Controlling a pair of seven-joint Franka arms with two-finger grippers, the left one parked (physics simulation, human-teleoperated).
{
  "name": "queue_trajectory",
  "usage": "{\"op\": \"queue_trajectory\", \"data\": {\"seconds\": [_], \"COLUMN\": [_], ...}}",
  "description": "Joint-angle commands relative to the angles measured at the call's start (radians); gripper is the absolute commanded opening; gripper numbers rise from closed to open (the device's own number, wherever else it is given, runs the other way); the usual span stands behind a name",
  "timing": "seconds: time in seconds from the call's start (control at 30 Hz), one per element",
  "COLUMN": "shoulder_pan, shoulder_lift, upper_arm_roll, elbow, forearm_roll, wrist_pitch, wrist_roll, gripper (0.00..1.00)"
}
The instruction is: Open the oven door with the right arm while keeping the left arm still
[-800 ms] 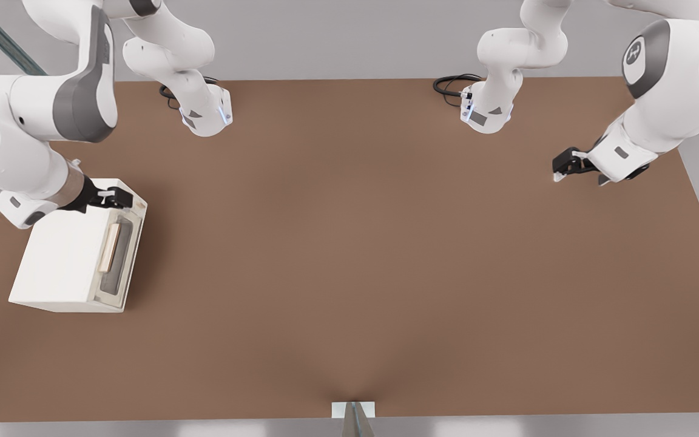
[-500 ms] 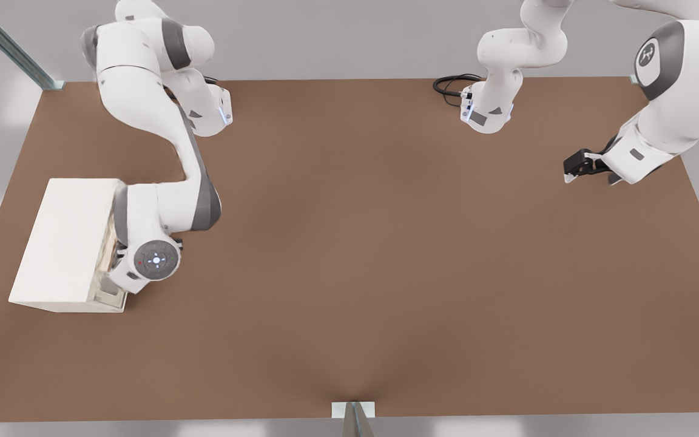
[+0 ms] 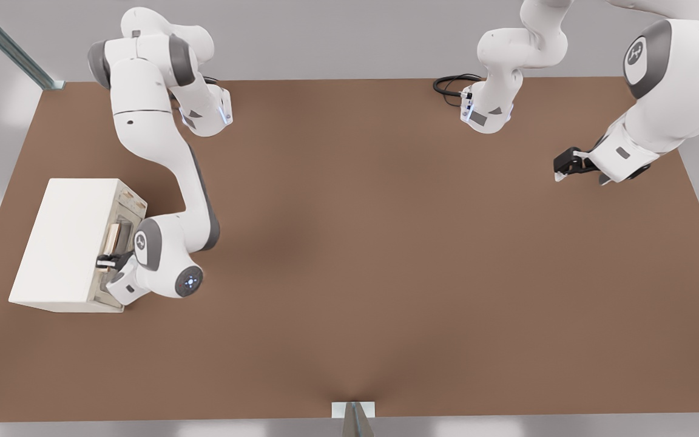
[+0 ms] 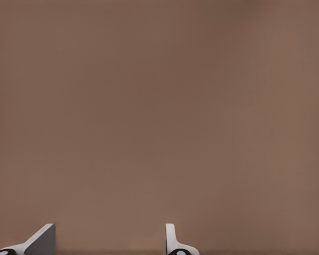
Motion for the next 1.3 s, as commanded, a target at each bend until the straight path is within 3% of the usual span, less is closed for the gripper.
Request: {"op": "queue_trajectory", "data": {"seconds": [0.0, 0.13, 0.37, 0.7, 1.0, 1.1, 1.17, 1.2, 1.23, 1.27], "shoulder_pan": [0.004, 0.029, 0.02, 0.008, 0.054, 0.07, 0.041, -0.044, -0.066, -0.087], "shoulder_lift": [0.0, -0.116, -0.151, -0.145, -0.127, -0.124, -0.203, -0.335, -0.363, -0.383], "upper_arm_roll": [-0.002, -0.002, -0.014, -0.048, -0.035, -0.031, 0.018, 0.023, 0.023, 0.017], "elbow": [-0.004, -0.244, -0.335, -0.364, -0.326, -0.173, -0.099, -0.09, -0.02, 0.053], "forearm_roll": [0.018, 0.015, -0.024, -0.024, -0.015, 0.184, 0.417, 0.687, 0.75, 0.89], "wrist_pitch": [0.082, 0.155, 0.155, 0.172, 0.178, 0.165, 0.122, 0.122, 0.117, 0.073], "wrist_roll": [0.254, 0.342, 0.339, 0.325, 0.385, 0.369, 0.296, 0.023, -0.011, -0.009], "gripper": [0.21, 0.21, 0.21, 0.21, 0.21, 0.21, 0.21, 0.59, 1.0, 1.0]}}
